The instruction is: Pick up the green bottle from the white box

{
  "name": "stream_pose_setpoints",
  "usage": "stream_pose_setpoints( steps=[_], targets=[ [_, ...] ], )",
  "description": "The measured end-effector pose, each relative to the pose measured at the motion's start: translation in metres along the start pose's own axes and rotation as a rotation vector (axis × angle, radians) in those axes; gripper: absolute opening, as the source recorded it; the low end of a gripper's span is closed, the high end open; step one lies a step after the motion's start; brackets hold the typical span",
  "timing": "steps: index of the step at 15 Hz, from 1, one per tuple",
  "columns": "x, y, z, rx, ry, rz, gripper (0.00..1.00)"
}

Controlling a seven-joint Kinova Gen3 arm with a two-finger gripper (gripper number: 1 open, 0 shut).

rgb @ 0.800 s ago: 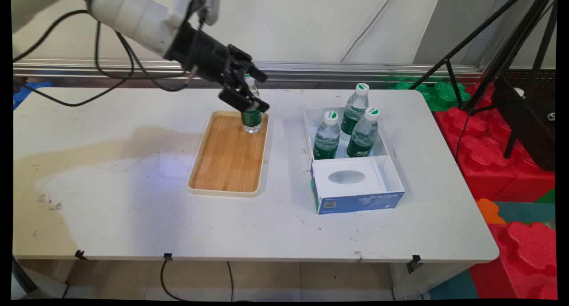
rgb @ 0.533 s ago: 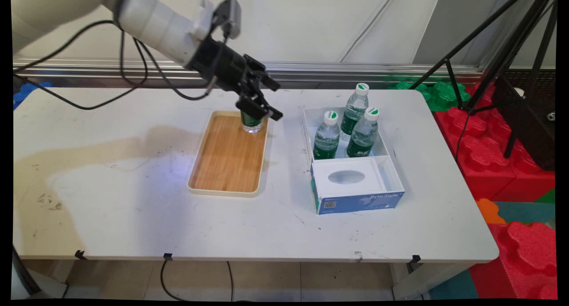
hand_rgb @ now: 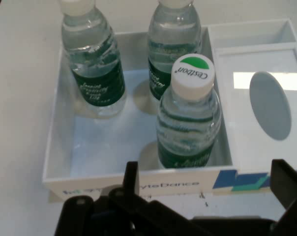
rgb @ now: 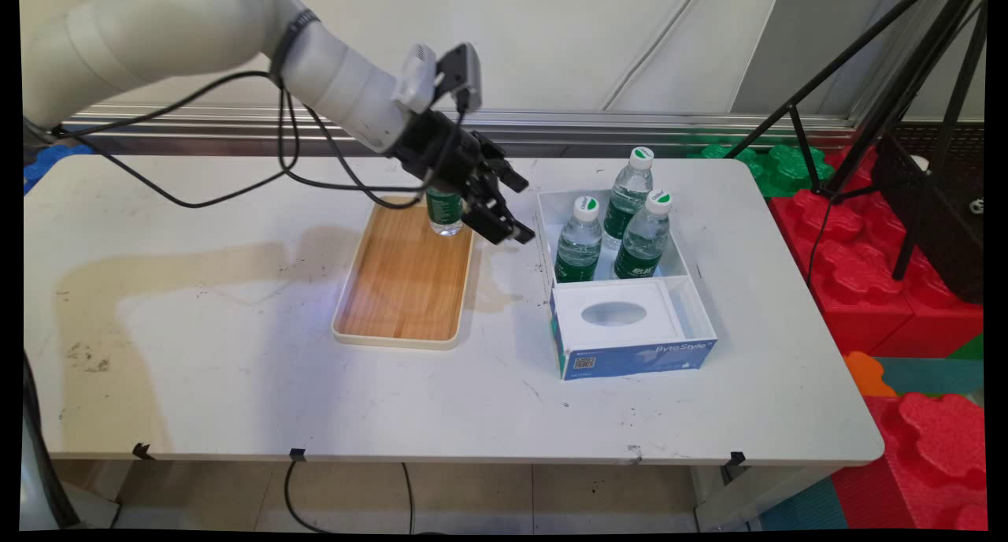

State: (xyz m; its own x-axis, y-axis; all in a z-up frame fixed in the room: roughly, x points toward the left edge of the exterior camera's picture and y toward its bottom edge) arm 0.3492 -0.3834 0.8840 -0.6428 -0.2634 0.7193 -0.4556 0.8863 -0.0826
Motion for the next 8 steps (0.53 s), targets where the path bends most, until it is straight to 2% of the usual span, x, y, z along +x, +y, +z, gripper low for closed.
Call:
stream_pose_setpoints(
  steps=[8],
  targets=[
    [0.011,0.002,0.064,-0.012,-0.011,-0.01,1.0]
  ],
)
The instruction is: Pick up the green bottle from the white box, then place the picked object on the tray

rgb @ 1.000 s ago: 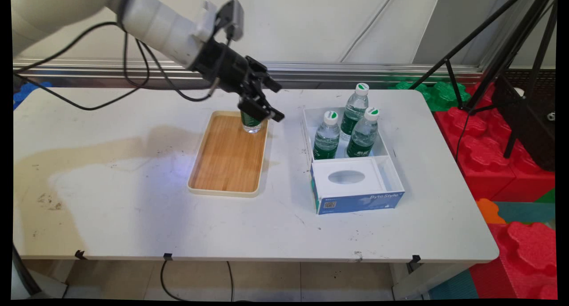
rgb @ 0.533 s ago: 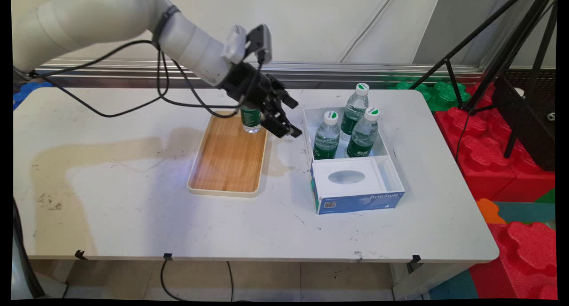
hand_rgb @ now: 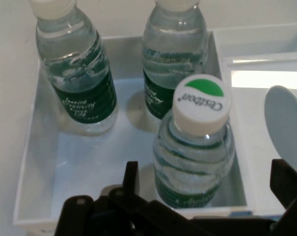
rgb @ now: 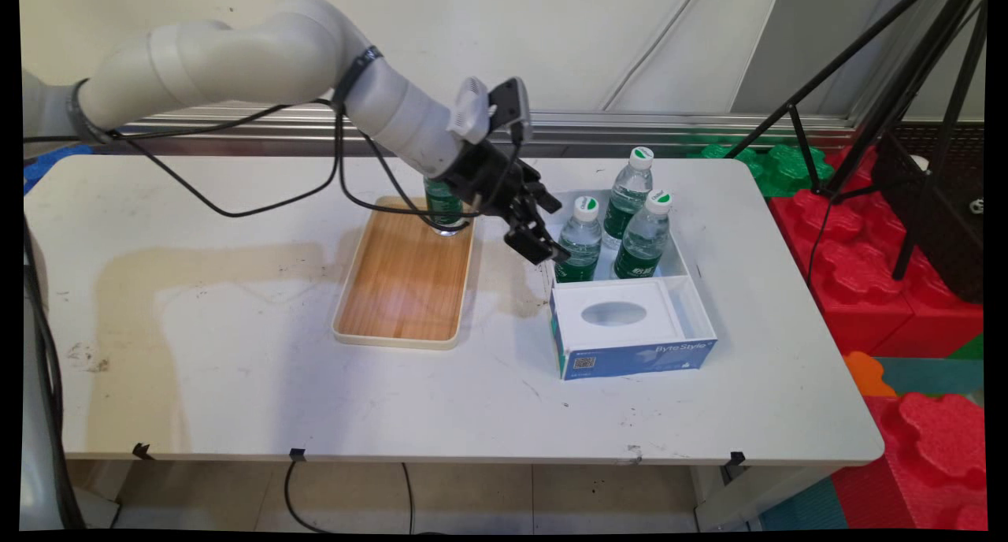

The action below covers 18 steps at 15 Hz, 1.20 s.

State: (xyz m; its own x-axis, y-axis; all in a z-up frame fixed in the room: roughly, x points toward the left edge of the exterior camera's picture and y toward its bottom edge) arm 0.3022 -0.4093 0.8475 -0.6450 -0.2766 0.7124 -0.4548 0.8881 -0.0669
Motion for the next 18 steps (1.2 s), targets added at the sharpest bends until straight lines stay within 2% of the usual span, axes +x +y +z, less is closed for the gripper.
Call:
stream_pose_setpoints(
  steps=[5,13,14,18],
  targets=[
    [0.005,-0.002,0.029,-0.004,-0.002,-0.01,1.0],
    [0.008,-0.004,0.053,-0.003,-0.006,-0.021,1.0],
    [0.008,-0.004,0.055,-0.004,-0.007,-0.021,0.0],
    [0.008,-0.005,0.059,-0.004,-0.012,-0.019,0.0]
  ],
)
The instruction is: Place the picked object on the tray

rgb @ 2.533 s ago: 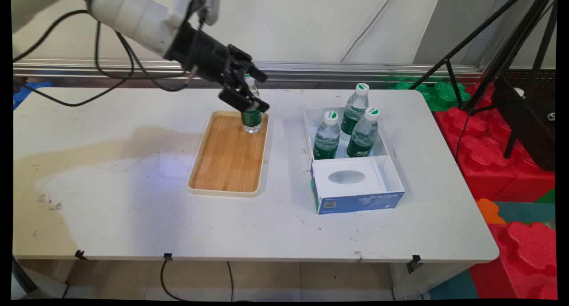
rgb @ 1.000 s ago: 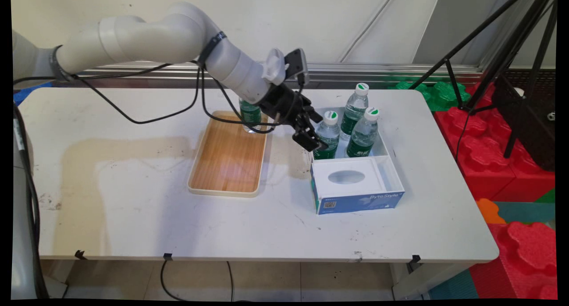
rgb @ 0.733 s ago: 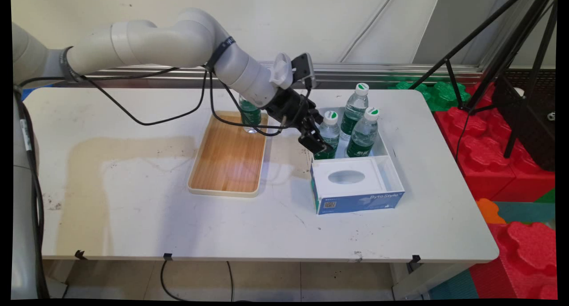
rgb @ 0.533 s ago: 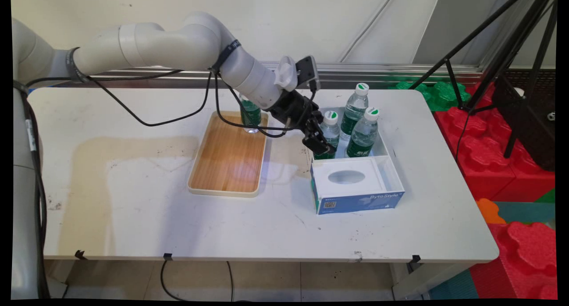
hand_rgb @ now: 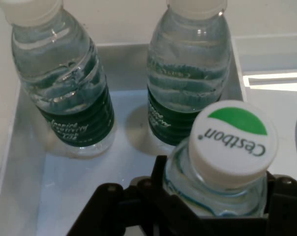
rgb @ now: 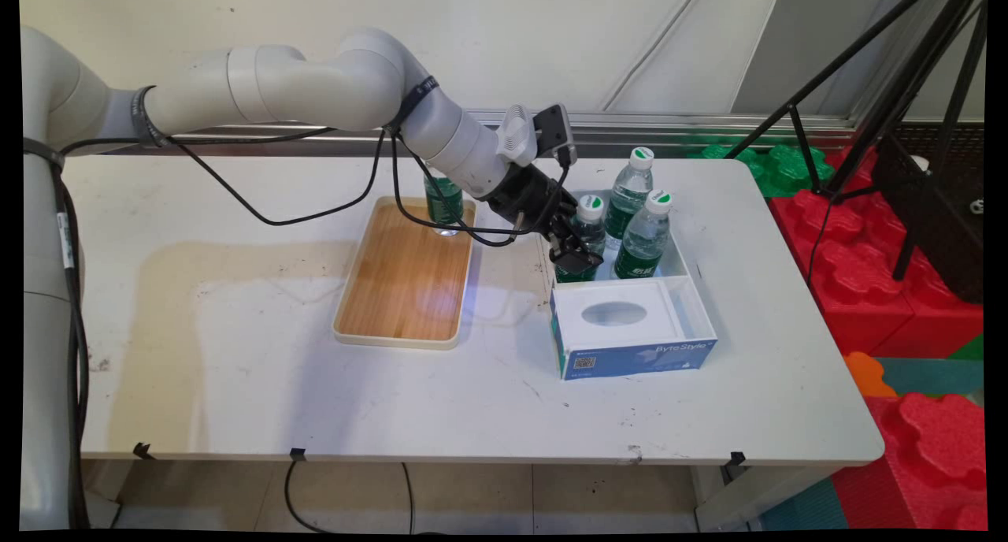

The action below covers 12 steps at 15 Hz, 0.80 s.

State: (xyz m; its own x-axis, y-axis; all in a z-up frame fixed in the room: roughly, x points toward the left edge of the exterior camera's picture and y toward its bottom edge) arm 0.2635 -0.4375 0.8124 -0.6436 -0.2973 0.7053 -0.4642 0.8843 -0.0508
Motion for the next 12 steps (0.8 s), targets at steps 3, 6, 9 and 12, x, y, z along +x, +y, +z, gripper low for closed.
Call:
stream_pose_setpoints(
  steps=[3,6,9,12],
  targets=[
    [0.0,-0.001,0.001,0.002,-0.002,0.005,0.0],
    [0.002,-0.002,0.0,0.005,0.0,0.005,0.0],
    [0.005,-0.004,-0.004,0.012,0.009,-0.001,0.0],
    [0.01,-0.004,-0.015,0.023,0.028,-0.01,0.0]
  ],
)
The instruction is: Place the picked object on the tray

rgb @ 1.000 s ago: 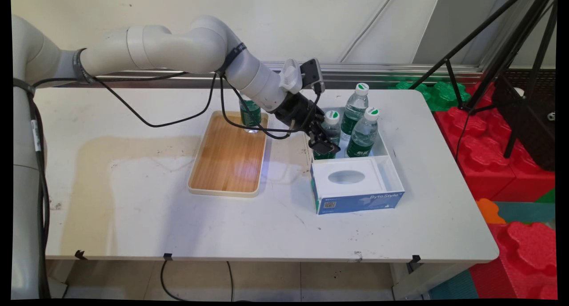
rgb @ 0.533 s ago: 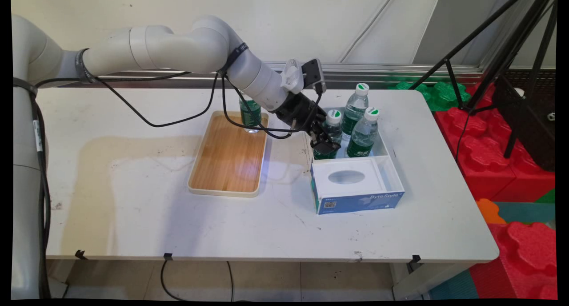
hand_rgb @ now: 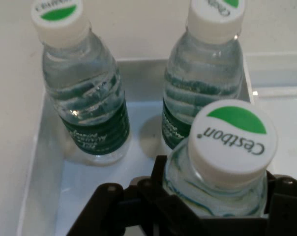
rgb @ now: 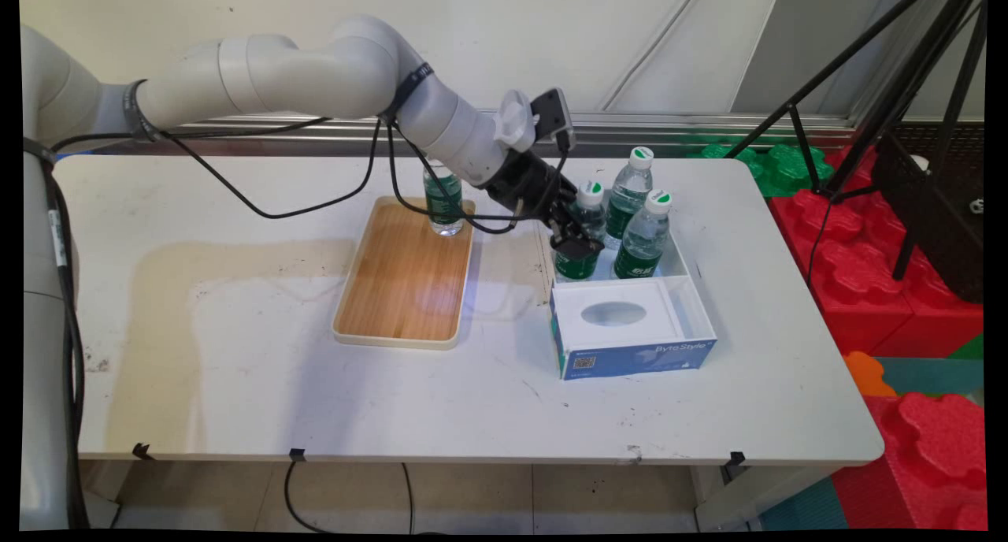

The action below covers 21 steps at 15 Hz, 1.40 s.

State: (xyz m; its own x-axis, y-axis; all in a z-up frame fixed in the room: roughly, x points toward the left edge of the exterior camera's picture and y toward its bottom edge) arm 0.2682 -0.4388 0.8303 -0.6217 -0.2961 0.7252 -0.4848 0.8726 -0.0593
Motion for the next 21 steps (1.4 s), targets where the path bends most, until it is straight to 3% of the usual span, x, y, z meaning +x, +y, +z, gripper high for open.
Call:
stream_pose_setpoints(
  steps=[6,10,21],
  targets=[
    [0.012,-0.001,-0.03,0.015,0.04,0.0,0.0],
    [0.019,0.001,-0.066,0.024,0.07,0.006,0.0],
    [0.006,0.012,-0.168,0.033,0.103,-0.013,0.0]
  ],
)
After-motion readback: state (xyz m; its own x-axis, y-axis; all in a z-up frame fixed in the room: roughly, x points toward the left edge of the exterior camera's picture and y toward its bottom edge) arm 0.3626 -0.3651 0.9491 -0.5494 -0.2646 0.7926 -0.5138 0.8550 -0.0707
